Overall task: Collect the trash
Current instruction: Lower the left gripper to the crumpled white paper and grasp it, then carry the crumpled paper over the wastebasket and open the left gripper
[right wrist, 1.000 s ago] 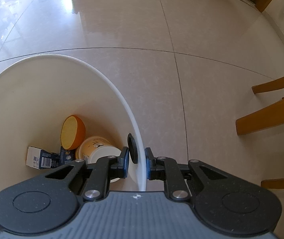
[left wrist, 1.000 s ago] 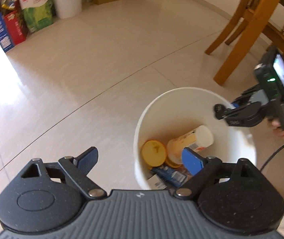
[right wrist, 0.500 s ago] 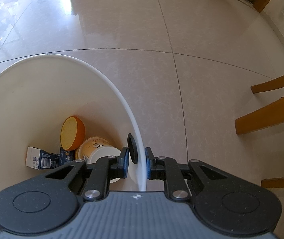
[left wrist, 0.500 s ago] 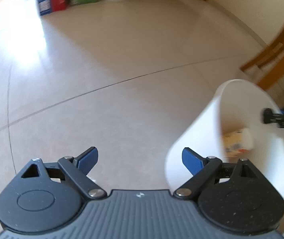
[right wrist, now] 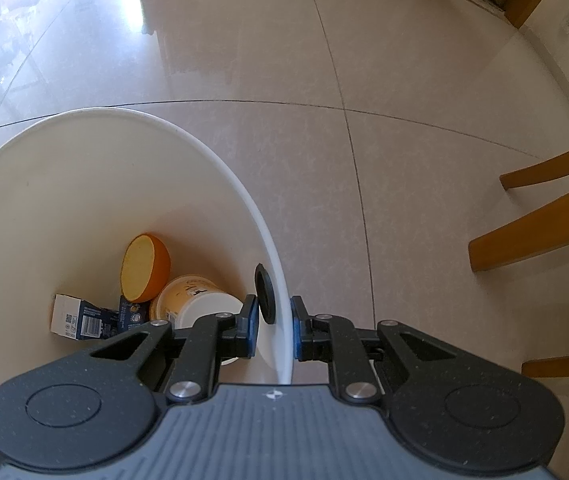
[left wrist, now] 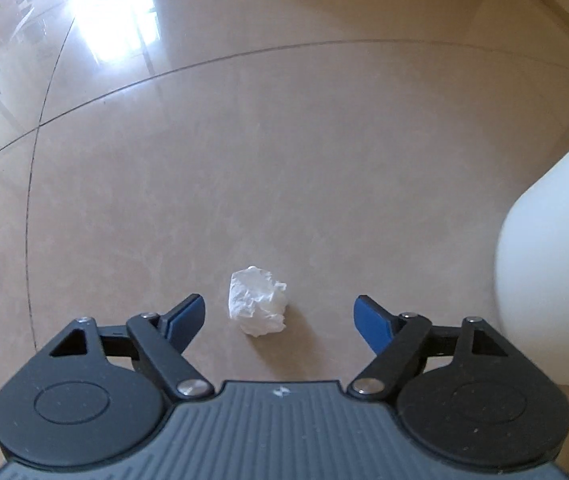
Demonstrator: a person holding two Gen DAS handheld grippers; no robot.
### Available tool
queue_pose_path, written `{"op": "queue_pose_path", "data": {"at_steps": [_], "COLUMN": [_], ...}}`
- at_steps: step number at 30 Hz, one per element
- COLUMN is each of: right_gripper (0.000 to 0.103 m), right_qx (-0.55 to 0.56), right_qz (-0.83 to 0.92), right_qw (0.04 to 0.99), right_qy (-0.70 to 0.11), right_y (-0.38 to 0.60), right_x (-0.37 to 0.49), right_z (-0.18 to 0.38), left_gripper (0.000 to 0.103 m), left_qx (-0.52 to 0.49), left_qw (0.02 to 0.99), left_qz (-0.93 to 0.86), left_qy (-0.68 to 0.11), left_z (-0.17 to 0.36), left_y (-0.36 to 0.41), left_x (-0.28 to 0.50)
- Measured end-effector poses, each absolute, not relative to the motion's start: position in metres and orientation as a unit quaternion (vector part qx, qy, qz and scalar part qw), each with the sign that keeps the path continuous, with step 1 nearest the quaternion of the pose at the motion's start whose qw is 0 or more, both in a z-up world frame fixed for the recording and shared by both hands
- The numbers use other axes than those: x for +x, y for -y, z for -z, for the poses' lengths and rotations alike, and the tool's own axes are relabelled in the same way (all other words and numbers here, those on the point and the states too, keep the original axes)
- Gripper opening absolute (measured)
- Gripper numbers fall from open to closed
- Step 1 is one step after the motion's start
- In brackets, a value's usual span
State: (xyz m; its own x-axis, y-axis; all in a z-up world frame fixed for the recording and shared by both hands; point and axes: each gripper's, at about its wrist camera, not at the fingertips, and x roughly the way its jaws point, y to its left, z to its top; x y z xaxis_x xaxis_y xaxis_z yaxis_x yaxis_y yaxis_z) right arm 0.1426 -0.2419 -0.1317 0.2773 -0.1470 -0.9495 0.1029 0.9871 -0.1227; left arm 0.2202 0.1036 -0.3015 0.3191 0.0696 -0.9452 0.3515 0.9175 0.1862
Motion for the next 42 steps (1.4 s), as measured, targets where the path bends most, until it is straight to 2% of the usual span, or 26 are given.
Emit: {"op": "queue_pose_path", "data": {"at_steps": [6, 11, 16, 19, 22, 33, 37, 42], "right_gripper": [0.019, 0.019, 0.019, 0.019, 0.019, 0.019, 0.019, 0.019], "right_qx": [-0.020, -0.024, -0.024, -0.022, -0.023, -0.025, -0.028, -0.033], "right_qz": [0.081, 0.082, 0.083, 0.083, 0.083, 0.083, 0.083, 0.081], "right_qw": [0.799, 0.798, 0.799, 0.799, 0.799, 0.799, 0.798, 0.794], "right_qy": [-0.595, -0.596, -0.596, -0.595, -0.595, -0.595, -0.597, -0.601], "right_y": [0.240, 0.238, 0.238, 0.238, 0.238, 0.238, 0.237, 0.236], "right_x": [0.142, 0.143, 0.143, 0.143, 0.143, 0.143, 0.143, 0.143], "right_z": [0.133, 0.134, 0.134, 0.134, 0.134, 0.134, 0.134, 0.134], "left_gripper": [0.070, 0.055, 0.046, 0.033, 0.029, 0.023, 0.023, 0.023], "left_qx": [0.180, 0.181, 0.176, 0.177, 0.171, 0.179, 0.212, 0.230], "left_qw": [0.790, 0.785, 0.786, 0.786, 0.788, 0.782, 0.771, 0.759], "left_qz": [0.080, 0.070, 0.071, 0.072, 0.073, 0.089, 0.117, 0.179], "left_qy": [-0.581, -0.588, -0.589, -0.587, -0.587, -0.590, -0.589, -0.582], "left_z": [0.323, 0.333, 0.333, 0.335, 0.336, 0.313, 0.274, 0.195], "left_y": [-0.109, -0.114, -0.120, -0.118, -0.119, -0.114, -0.100, -0.072], "left_x": [0.225, 0.227, 0.229, 0.228, 0.228, 0.227, 0.225, 0.213]}}
